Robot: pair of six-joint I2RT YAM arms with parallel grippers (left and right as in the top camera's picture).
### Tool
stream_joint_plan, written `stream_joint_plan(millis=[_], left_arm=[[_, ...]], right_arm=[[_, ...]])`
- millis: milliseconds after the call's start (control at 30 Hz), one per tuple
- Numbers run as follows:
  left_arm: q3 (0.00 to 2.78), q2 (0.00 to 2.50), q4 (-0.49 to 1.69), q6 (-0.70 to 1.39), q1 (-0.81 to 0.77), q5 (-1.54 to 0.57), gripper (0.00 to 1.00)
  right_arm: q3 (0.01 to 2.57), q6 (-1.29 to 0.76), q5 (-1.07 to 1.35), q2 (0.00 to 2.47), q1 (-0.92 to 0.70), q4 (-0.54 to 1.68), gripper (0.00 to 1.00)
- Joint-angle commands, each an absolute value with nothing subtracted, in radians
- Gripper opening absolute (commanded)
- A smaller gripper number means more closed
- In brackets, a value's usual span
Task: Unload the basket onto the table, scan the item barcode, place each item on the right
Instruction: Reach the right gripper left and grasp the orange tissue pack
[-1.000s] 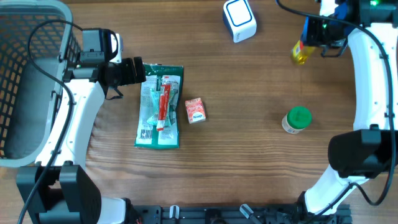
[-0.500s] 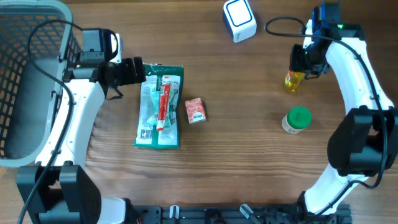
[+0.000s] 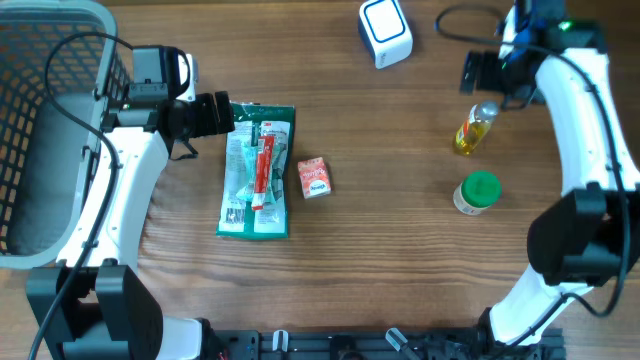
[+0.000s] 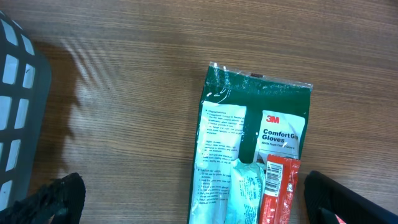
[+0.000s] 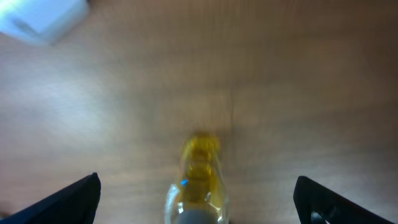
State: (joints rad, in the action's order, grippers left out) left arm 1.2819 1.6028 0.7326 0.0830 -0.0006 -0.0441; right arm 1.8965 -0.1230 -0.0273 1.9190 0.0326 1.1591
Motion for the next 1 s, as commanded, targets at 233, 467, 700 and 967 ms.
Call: stream_joint_plan(millis=[233, 467, 700, 967], left_arm=[[1.289, 1.599, 0.730, 0.067, 0.003, -0.052, 1.00], [1.289, 1.599, 0.730, 0.067, 0.003, -0.052, 1.00], [1.289, 1.599, 0.730, 0.067, 0.003, -0.052, 1.00], [1.289, 1.599, 0.730, 0.067, 0.003, -0.052, 1.00]], right_arm=[[2.007, -0.133, 0.368, 1.737, -0.205, 1.329, 0.90], [1.778, -0.300, 0.364, 1.744, -0.488, 1.192, 0.88], [1.477, -0.528, 0.186, 1.744, -0.745, 0.839, 0.86], [1.314, -0.526, -0.105, 1.745, -0.852, 0.638, 1.00]])
